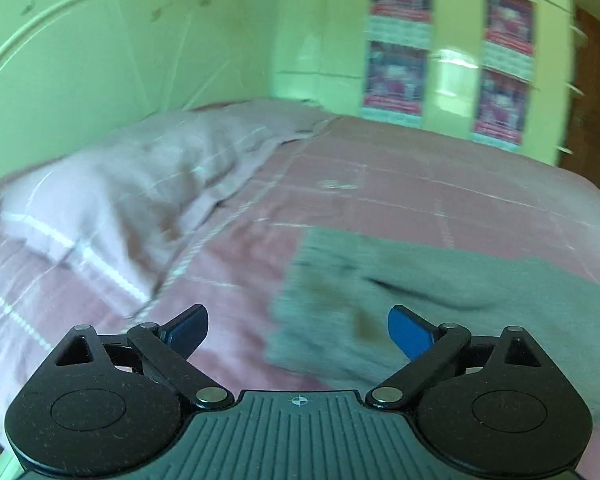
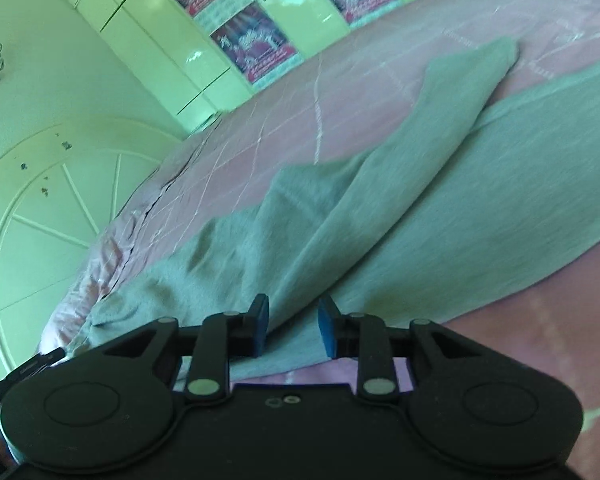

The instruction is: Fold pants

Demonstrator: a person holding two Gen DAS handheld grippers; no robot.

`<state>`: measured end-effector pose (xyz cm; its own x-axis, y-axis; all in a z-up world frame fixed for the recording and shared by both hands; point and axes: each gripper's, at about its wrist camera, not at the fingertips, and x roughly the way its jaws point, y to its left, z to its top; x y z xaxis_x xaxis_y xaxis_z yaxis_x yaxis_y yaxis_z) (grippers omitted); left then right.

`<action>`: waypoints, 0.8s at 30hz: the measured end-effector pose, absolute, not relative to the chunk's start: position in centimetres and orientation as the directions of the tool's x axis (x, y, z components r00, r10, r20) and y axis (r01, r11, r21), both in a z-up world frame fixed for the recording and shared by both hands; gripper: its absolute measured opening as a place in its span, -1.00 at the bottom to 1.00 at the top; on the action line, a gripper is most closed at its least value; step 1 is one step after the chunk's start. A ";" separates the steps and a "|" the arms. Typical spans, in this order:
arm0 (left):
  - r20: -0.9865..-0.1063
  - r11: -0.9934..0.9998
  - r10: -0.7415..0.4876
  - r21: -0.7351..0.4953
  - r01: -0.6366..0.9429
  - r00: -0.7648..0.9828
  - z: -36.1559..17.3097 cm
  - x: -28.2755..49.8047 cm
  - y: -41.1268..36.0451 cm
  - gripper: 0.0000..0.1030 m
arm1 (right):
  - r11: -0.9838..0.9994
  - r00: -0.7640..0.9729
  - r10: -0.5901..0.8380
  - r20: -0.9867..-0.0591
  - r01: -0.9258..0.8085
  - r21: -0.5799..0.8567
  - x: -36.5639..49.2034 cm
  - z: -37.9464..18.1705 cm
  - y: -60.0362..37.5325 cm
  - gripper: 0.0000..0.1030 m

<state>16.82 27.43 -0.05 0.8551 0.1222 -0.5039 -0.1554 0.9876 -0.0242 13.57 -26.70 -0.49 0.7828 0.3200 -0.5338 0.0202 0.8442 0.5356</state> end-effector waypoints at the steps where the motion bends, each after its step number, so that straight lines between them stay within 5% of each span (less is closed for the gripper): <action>1: -0.495 0.993 0.110 0.014 -0.119 0.862 -0.1 16.8 25.4 0.85 | 0.845 0.789 0.309 -0.532 0.029 0.533 13.8 -0.2 -27.0 -0.61; 5: -0.522 0.997 0.072 0.037 -0.062 0.850 -1.6 18.2 18.8 0.85 | 0.859 0.789 0.257 -0.558 0.079 0.506 16.2 0.5 -26.9 -0.61; 16: -0.595 0.965 0.258 0.195 -0.174 0.761 -4.2 18.4 10.3 1.00 | 0.969 0.766 0.003 -0.643 0.158 0.192 23.6 1.3 -24.8 -0.53; 24: -0.595 0.968 0.251 0.175 -0.181 0.764 -4.9 18.4 10.0 1.00 | 0.975 0.724 -0.074 -0.686 0.196 0.101 21.9 -0.6 -26.0 -1.00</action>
<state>18.43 10.00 -4.88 0.7636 0.2509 -0.5950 -0.1814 0.9677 0.1753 21.89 -25.97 -0.59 0.7241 -0.0745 -0.6856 0.1963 0.9753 0.1014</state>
